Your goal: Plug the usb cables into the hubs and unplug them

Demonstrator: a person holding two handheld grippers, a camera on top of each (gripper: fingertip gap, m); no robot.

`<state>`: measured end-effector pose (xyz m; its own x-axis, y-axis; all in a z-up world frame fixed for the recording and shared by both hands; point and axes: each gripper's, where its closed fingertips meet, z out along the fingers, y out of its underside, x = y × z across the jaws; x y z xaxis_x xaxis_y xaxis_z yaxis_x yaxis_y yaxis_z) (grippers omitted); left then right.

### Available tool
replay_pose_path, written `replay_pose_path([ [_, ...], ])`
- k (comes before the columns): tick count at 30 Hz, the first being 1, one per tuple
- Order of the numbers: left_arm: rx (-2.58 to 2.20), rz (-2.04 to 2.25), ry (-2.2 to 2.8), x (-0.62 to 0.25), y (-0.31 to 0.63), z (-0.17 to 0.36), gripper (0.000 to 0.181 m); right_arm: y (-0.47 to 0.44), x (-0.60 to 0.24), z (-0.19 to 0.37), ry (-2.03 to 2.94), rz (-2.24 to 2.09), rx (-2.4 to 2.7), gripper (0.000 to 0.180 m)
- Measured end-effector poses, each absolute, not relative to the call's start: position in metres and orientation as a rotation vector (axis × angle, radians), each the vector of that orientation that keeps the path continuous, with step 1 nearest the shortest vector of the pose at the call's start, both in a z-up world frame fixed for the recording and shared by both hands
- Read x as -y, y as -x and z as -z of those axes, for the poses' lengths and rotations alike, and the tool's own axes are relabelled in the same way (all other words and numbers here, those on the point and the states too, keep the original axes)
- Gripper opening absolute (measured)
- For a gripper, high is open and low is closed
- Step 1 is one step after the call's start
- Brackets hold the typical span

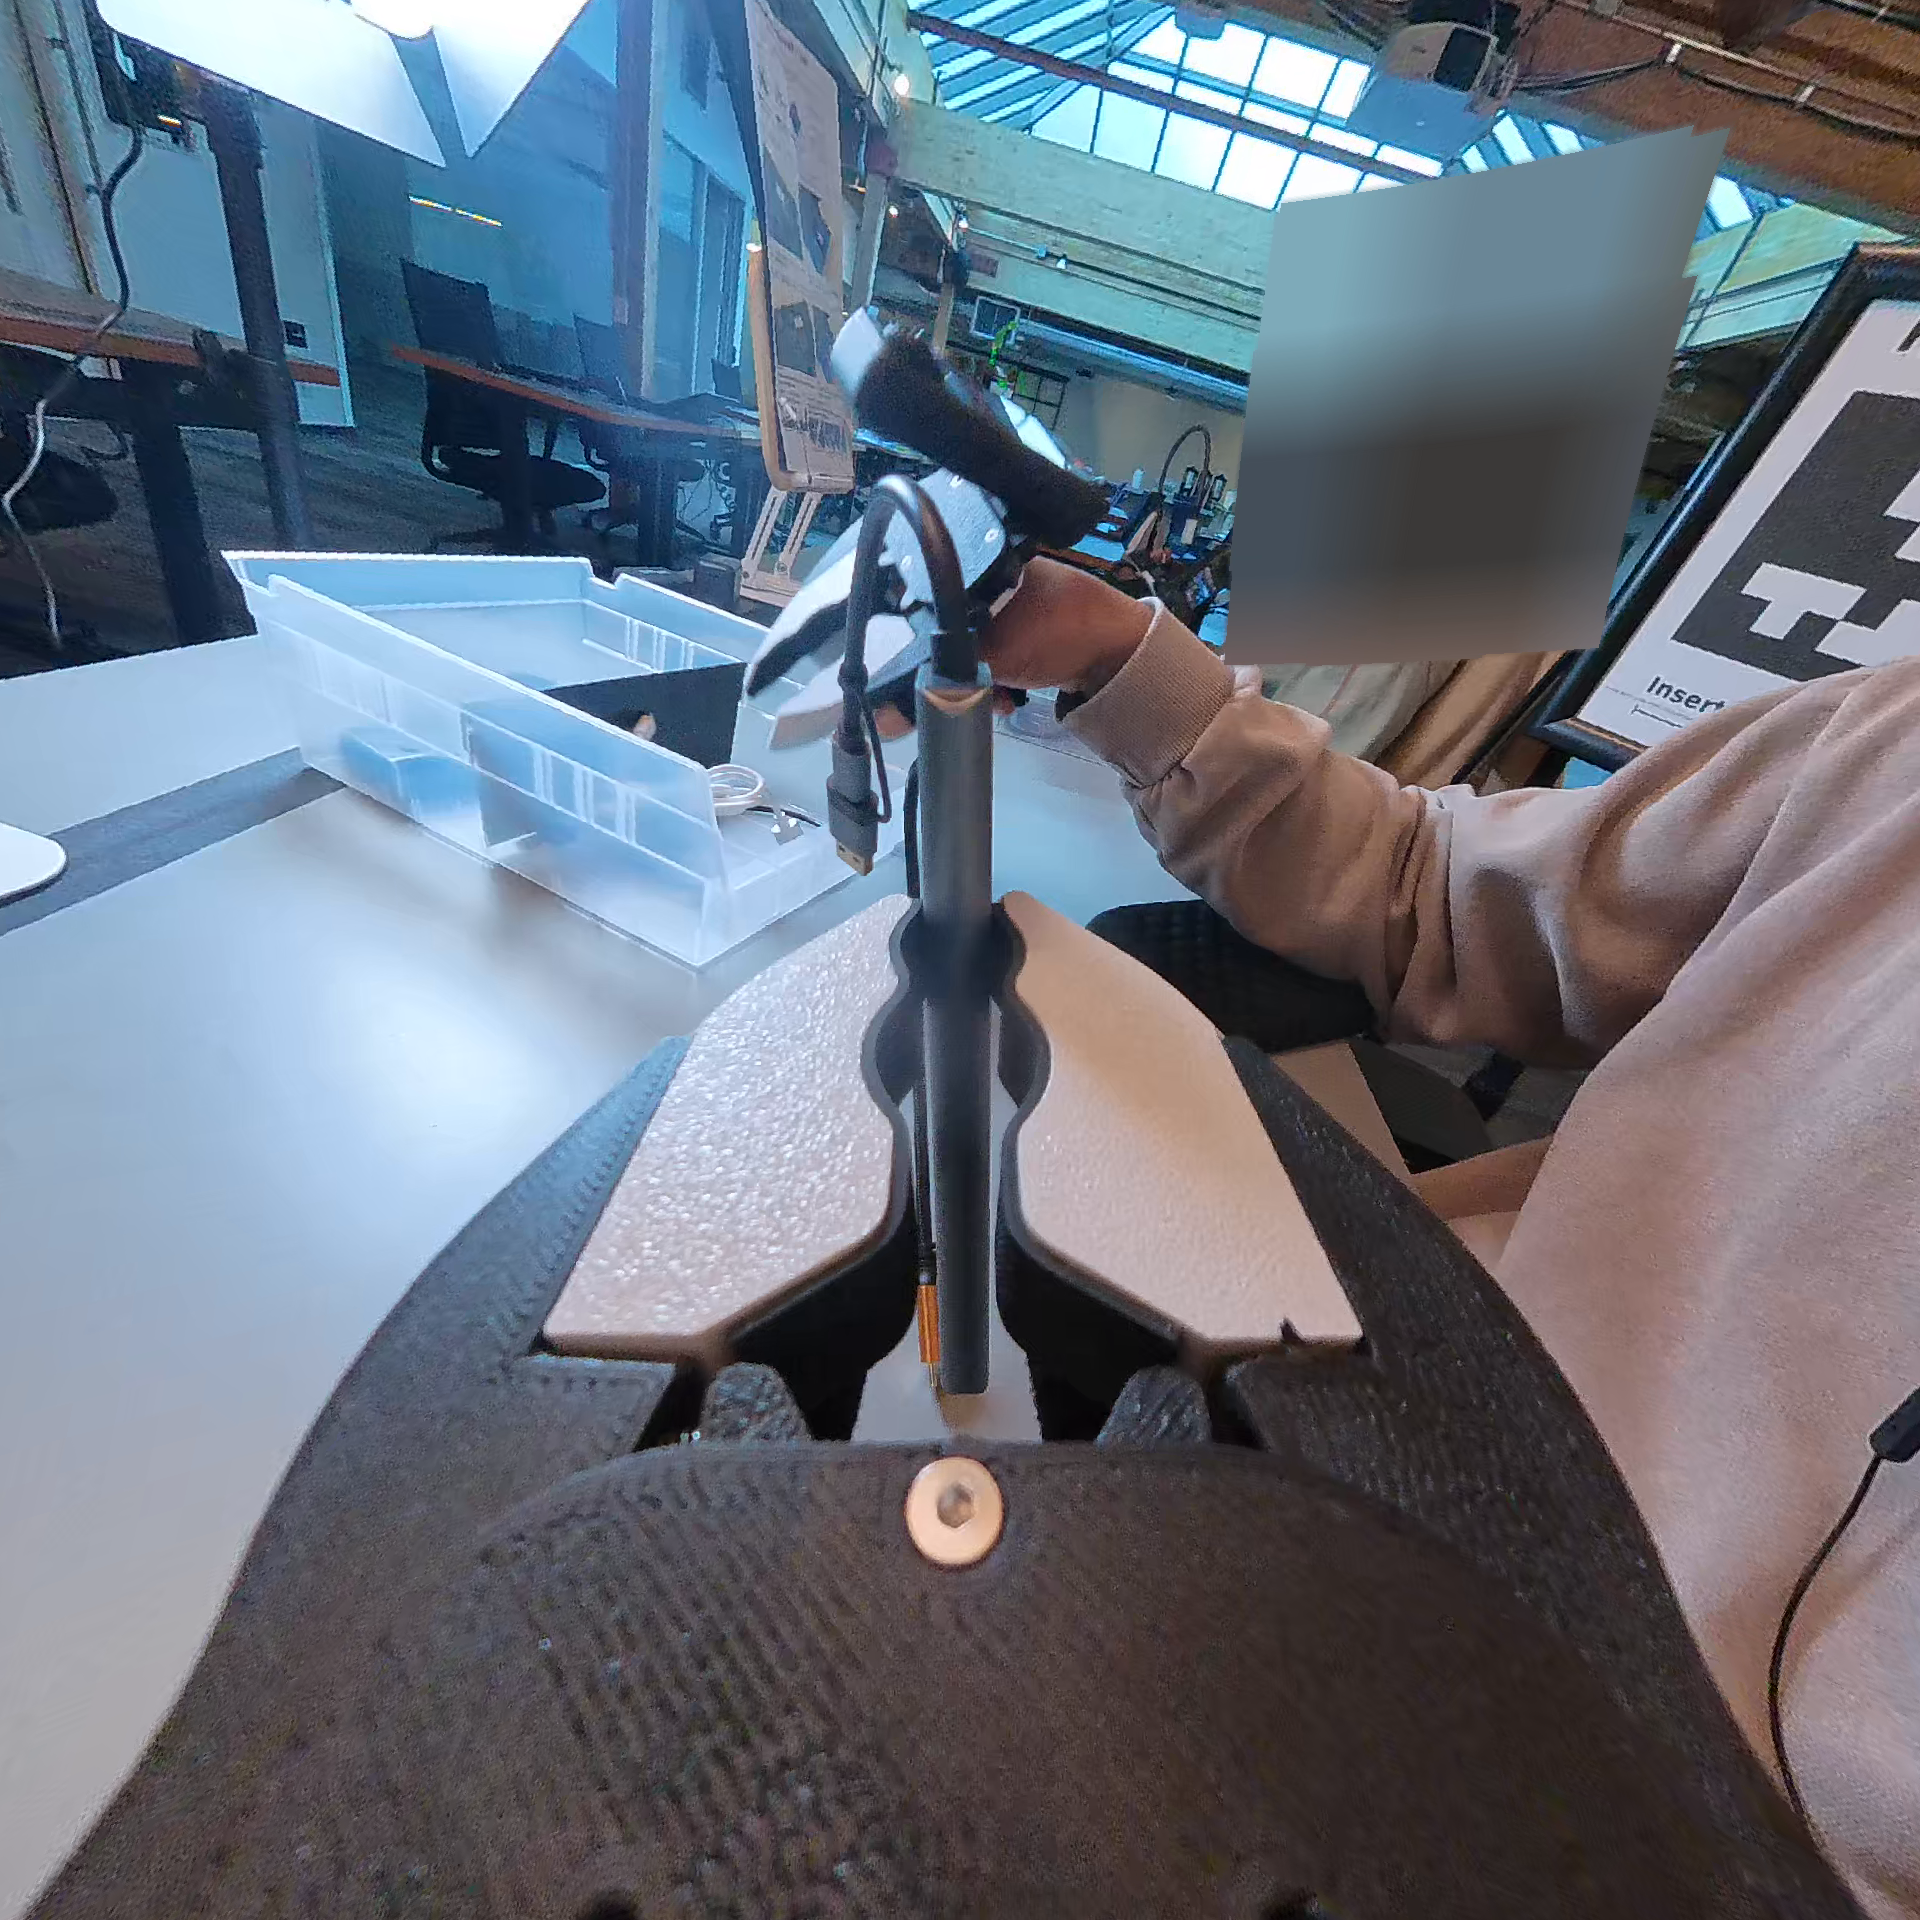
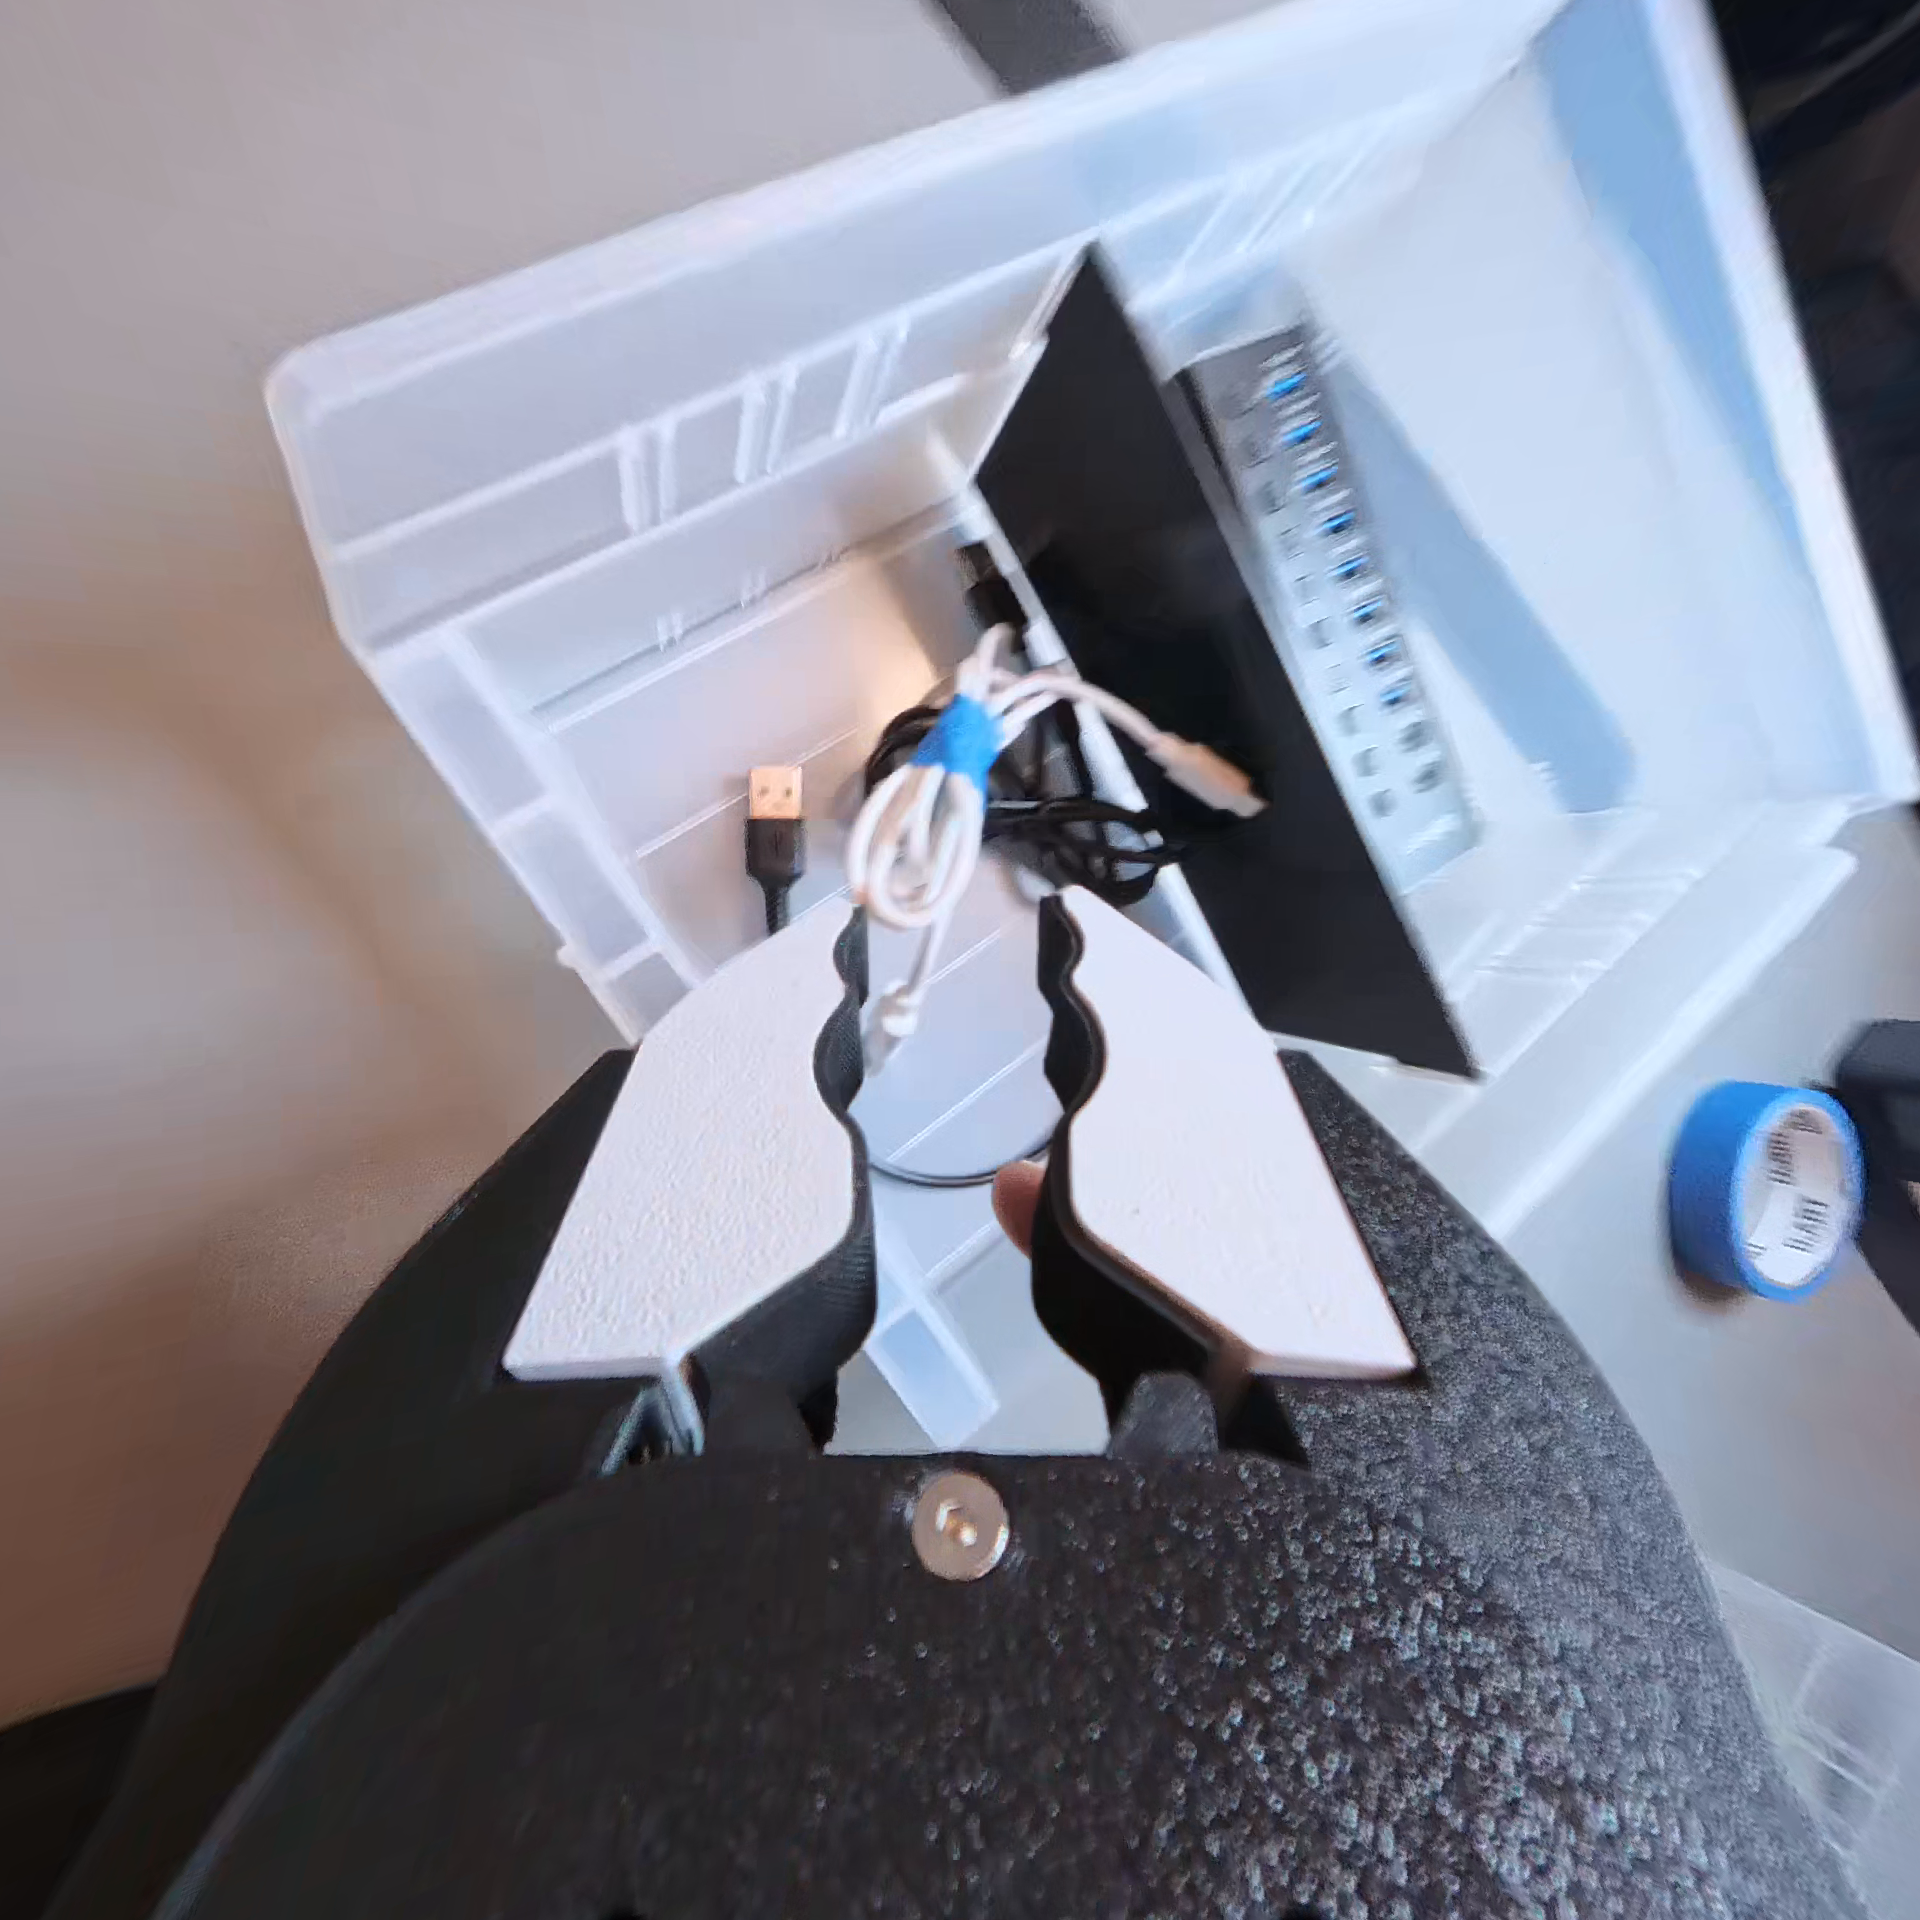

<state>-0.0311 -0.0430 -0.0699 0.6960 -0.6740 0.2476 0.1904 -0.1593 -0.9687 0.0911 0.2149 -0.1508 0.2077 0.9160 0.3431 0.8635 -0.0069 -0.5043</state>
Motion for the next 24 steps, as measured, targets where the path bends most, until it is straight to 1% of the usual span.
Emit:
replay_pose_path([
  [1, -0.41, 0.803, 1.555, 0.043, 0.03, 0.071, 0.011, -0.09, -0.217, 0.137, 1.816, -0.102, 1.594, 0.033],
  [2, -0.408, 0.813, 1.553, 0.042, 0.029, 0.072, 0.011, -0.085, -0.214, 0.121, 1.745, -0.138, 1.56, 0.034],
  [4, -0.404, 0.822, 1.552, 0.041, 0.026, 0.073, 0.011, -0.066, -0.182, 0.091, 1.578, -0.351, 1.564, 0.033],
  [5, -0.403, 0.817, 1.552, 0.041, 0.026, 0.073, 0.011, -0.056, -0.152, 0.079, 1.502, -0.523, 1.605, 0.032],
  [7, -0.404, 0.809, 1.552, 0.04, 0.025, 0.074, 0.011, -0.041, -0.085, 0.055, 1.331, -0.884, 1.695, 0.025],
  [9, -0.405, 0.804, 1.55, 0.04, 0.024, 0.075, 0.011, -0.034, -0.03, 0.044, 1.197, -1.098, 1.795, 0.023],
  [11, -0.421, 0.786, 1.559, 0.039, 0.022, 0.077, 0.011, -0.024, 0.0, 0.047, 1.111, -1.122, 1.849, 0.023],
  [14, -0.475, 0.734, 1.573, 0.04, 0.018, 0.082, 0.011, -0.014, 0.021, 0.067, 1.043, -1.038, 1.936, 0.023],
  [19, -0.557, 0.617, 1.629, 0.038, 0.014, 0.097, 0.011, -0.007, 0.028, 0.095, 1.043, -0.941, 2.019, 0.023],
  [24, -0.668, 0.508, 1.666, 0.039, 0.004, 0.11, 0.011, -0.005, 0.028, 0.1, 1.018, -0.878, 2.023, 0.023],
])
